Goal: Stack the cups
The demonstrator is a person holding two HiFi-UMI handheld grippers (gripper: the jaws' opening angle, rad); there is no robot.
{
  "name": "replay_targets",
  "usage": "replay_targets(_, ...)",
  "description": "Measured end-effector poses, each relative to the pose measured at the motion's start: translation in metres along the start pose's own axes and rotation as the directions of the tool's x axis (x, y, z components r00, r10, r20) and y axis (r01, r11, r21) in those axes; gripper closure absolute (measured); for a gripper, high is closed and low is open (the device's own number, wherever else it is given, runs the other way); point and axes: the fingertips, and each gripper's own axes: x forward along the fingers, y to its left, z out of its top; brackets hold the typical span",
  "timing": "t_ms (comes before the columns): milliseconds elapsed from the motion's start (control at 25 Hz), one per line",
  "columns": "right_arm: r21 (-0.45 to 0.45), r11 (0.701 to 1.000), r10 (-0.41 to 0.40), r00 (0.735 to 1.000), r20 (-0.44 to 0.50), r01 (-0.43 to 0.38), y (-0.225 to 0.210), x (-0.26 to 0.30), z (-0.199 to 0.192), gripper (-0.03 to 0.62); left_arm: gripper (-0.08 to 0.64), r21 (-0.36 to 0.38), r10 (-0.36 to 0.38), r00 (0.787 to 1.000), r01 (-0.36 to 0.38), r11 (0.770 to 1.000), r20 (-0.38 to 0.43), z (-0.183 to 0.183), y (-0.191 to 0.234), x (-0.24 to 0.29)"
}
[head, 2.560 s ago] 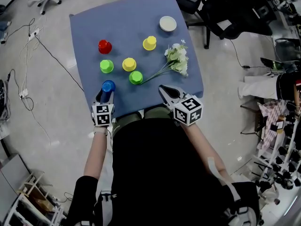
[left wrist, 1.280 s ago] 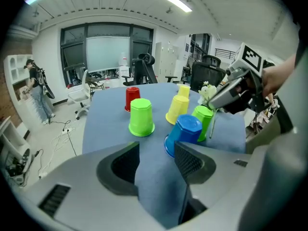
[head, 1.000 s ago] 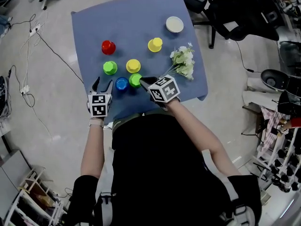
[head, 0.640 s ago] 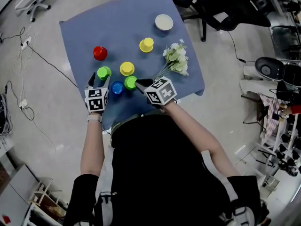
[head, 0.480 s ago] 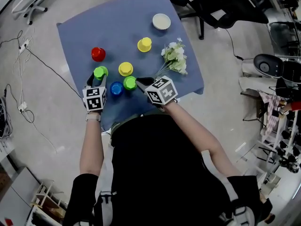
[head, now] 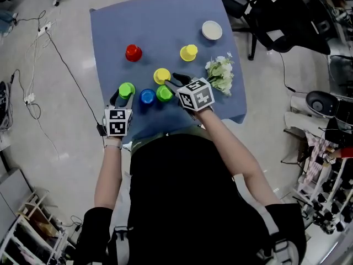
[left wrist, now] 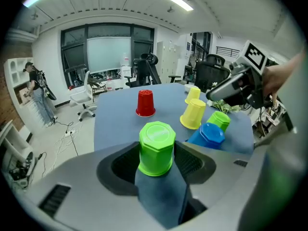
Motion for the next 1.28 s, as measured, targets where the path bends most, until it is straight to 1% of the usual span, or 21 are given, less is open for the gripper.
replay_targets(120, -0.034, 0.999, 0.003, 1.0, -0.019, -0.004, -0.001, 0.009, 0.006, 0.4, 0.33, -0.03, -0.008, 1.0, 0.007, 1.0, -0.018, -0.019, -0.016, -0.013)
replay_targets(240, -0.071, 0.997, 0.003, 0.999, -0.042, -0.006, 0.0, 0.02, 0.009, 0.371, 0.33, -0.059, -0.006, 1.0, 0.005, 0.998, -0.01, -0.033, -0.028, -0.022)
replay_targets(360, -0.107, 0.994, -0.007, 0.998, -0.066, 0.0, -0.001, 0.029, 0.009, 0.345, 0.33, -0.061, -0.015, 1.0, 0.015, 0.998, 0.003, -0.037, -0.038, -0.023)
replay_targets(440, -0.128, 0.992, -0.012, 0.996, -0.084, 0.001, -0.001, 0.034, 0.008, 0.334, 0.33, -0.059, -0.004, 1.0, 0.005, 0.998, 0.017, -0.037, -0.041, -0.02)
replay_targets(520, -0.14, 0.99, -0.009, 0.995, -0.104, -0.005, 0.0, 0.038, 0.006, 0.328, 0.328, -0.076, 0.005, 1.0, -0.003, 0.997, 0.019, -0.036, -0.042, -0.019)
replay_targets(680, -0.161, 0.987, -0.015, 0.992, -0.126, -0.005, -0.002, 0.044, 0.003, 0.327, 0.301, -0.115, 0.016, 1.0, -0.014, 0.993, 0.018, -0.038, -0.043, -0.021)
replay_targets(840, -0.193, 0.981, -0.022, 0.989, -0.149, -0.007, -0.001, 0.051, 0.002, 0.329, 0.298, -0.151, 0.034, 0.999, -0.034, 0.988, 0.002, -0.047, -0.04, -0.035)
replay_targets(920, -0.208, 0.978, -0.025, 0.988, -0.155, -0.007, -0.001, 0.054, 0.001, 0.347, 0.298, -0.161, 0.047, 0.999, -0.046, 0.986, 0.003, -0.051, -0.038, -0.042)
replay_targets(1000, -0.219, 0.976, -0.024, 0.987, -0.158, -0.011, -0.001, 0.054, 0.002, 0.35, 0.298, -0.175, 0.062, 0.998, -0.06, 0.983, 0.009, -0.051, -0.035, -0.049)
replay_targets(1200, -0.235, 0.972, -0.003, 0.992, -0.123, -0.026, 0.007, 0.043, 0.018, 0.353, 0.298, -0.231, 0.088, 0.996, -0.08, 0.97, 0.024, -0.04, -0.021, -0.07)
replay_targets(1280, -0.245, 0.969, 0.012, 0.995, -0.103, -0.037, 0.015, 0.036, 0.029, 0.353, 0.298, -0.236, 0.091, 0.995, -0.079, 0.969, 0.041, -0.032, -0.015, -0.076)
